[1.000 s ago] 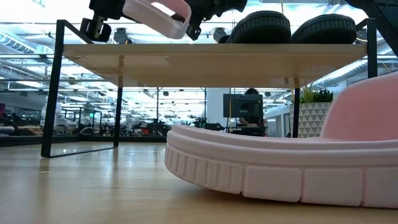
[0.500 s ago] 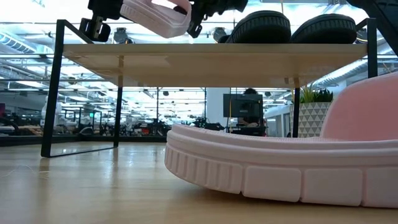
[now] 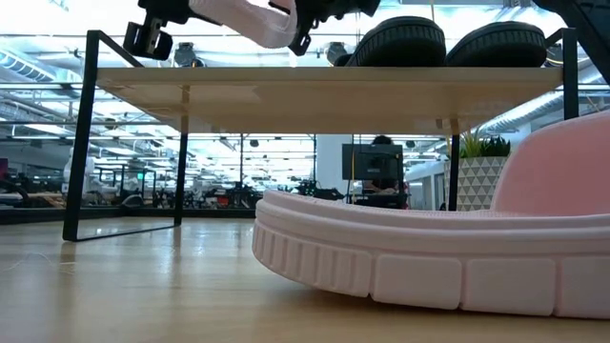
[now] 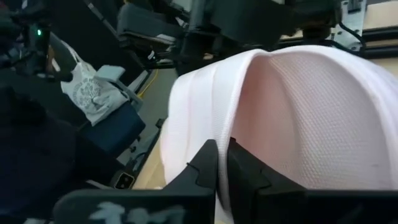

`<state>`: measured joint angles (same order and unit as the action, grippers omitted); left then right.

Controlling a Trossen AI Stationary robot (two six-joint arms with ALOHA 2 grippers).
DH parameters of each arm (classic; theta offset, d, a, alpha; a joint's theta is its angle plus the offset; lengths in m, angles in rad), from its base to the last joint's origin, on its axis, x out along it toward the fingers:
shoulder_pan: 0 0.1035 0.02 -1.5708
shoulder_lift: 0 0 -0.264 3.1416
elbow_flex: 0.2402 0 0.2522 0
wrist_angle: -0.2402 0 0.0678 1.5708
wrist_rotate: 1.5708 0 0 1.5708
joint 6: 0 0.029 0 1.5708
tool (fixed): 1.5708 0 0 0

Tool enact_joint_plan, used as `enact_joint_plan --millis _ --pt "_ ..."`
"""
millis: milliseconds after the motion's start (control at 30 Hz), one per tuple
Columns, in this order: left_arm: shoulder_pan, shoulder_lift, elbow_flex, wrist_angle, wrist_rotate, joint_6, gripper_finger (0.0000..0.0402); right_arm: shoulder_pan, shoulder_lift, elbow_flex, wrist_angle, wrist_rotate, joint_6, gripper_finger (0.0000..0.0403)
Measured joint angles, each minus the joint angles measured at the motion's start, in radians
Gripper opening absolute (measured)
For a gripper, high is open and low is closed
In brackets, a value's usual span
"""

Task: Pick and place slides into the shelf
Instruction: Put the right pink slipper on the shelf

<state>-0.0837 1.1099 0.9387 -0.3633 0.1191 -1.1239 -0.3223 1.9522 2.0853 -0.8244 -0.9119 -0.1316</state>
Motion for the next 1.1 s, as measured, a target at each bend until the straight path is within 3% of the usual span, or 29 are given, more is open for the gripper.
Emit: enact_joint_plan --millis 100,300,433,700,800,1100 --pt "0.001 0.000 0.000 0.008 -0.002 -0.028 0.0041 -0.016 0.000 0.000 0.008 -0.010 0.027 0.0005" --pt "0.003 -0.002 0.004 -0.021 -0.008 -0.059 0.0128 -0.045 -0.003 -0.001 0.031 -0.069 0.086 0.0003" --pt "0.000 -0.015 0.004 -0.029 -0.005 -0.072 0.0165 -0.065 -0.017 -0.002 0.035 -0.063 0.086 0.0002" --pt "-0.032 -0.120 0.004 -0.038 -0.051 -0.117 0.0180 -0.131 -0.053 -0.001 0.025 -0.066 0.086 0.0001" --pt "-0.065 -0.191 0.003 -0.049 -0.117 -0.129 0.0181 -0.166 -0.059 -0.001 0.006 -0.066 0.082 0.0001" --pt "-0.156 -0.408 0.003 -0.080 -0.470 -0.079 0.0181 -0.206 -0.054 -0.001 0.051 -0.095 0.123 0.0000"
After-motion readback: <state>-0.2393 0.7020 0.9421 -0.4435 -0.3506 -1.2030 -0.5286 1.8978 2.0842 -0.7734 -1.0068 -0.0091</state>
